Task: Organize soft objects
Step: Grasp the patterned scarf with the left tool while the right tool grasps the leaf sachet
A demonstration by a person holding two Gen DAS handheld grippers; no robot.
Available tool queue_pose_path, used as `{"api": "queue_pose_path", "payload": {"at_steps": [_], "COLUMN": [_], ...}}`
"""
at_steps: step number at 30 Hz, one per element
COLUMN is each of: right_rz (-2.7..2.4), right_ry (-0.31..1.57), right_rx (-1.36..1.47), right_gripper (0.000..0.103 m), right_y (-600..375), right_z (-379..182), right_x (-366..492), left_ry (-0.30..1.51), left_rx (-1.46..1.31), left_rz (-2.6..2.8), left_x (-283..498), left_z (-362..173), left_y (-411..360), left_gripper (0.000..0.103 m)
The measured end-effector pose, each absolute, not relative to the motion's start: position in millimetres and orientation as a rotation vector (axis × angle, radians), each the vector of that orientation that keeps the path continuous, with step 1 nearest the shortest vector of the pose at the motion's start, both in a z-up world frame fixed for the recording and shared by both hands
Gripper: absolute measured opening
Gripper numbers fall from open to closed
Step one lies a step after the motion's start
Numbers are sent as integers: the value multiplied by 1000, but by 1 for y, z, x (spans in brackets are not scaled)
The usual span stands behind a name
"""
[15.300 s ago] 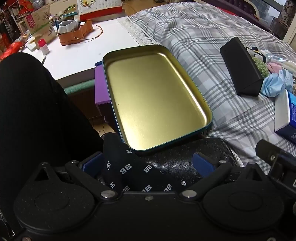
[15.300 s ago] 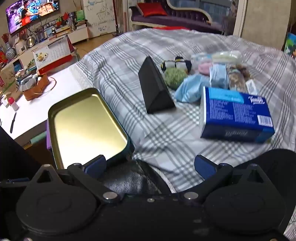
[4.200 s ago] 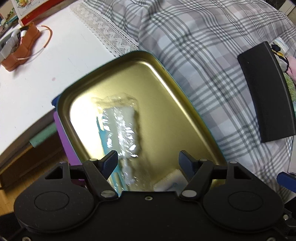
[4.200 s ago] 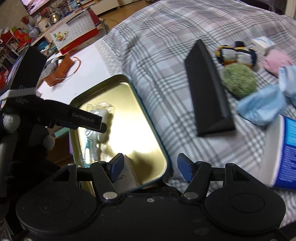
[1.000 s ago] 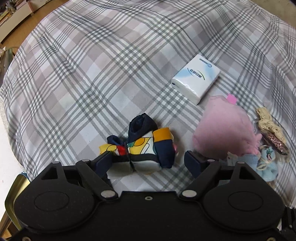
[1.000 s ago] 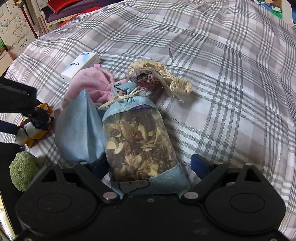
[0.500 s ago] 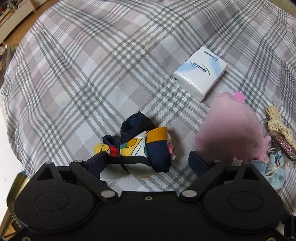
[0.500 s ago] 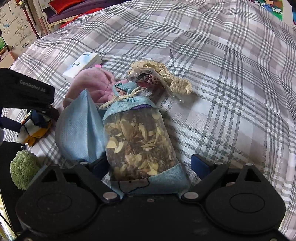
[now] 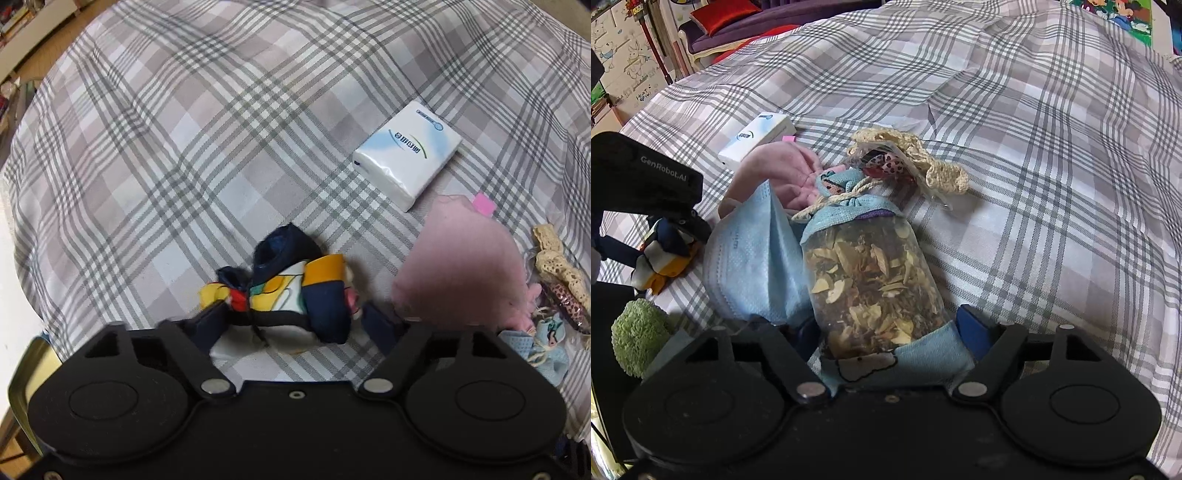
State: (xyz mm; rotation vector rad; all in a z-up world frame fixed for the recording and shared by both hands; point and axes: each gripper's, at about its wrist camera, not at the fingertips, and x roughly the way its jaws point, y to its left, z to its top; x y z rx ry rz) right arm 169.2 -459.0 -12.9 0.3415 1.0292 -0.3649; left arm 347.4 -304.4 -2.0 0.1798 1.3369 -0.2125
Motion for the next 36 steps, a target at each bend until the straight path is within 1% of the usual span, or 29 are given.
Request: {"api": "queue_pose_path", "payload": {"at_steps": [2,5,13,17,22,25,26,27,29,31,33,34,35,36], "right_rz": [-365,-366,-370,-369,-368,-363,-363,-357,-344,-334,-338,-342,-346,-358], "right_ry": [1025,1015,978,959,962,967,968,968,971,974,976,976,977,974], "right_rx": [344,349,455,519,498,496,500,506,505,495,482,478,475,465], "right_gripper": [73,66,55,53,55,57,57,59,64,72,72,70,69,62], "right_y": [-459,-461,-478,-488,-484,-483,-485,-486,-486,-484,-481,-480,-480,-480], "right_z": [-13,-11,-9,-10,-10,-11,-11,-11,-12,-12,-13,-12,-12,-12], "right_x": [169,166,158,154,155,155,155,155,157,159,160,160,159,159], "left_ry": [1325,1308,1308,1329,1342,1342,1341,1341,1346,1353,1354,1351,1343,1331], "left_rx": [192,203,206,172,170,182,188,196,209,214,220,221,224,231], "left_rz": [-218,-237,-346,-365,-368,-362,-360,-358,-358,-356,-356,-356,-347,-336], "left_x": [346,342,332,339,343,341,340,339,337,335,335,335,335,335], "left_z": [-1,3,14,14,11,8,6,4,0,-5,-6,-5,-4,-2], "left_y": [-307,-312,-325,-319,-318,-321,-323,-324,-326,-328,-328,-327,-326,-325], "left_gripper": [62,58,57,57,58,61,64,66,75,76,75,72,61,59]}}
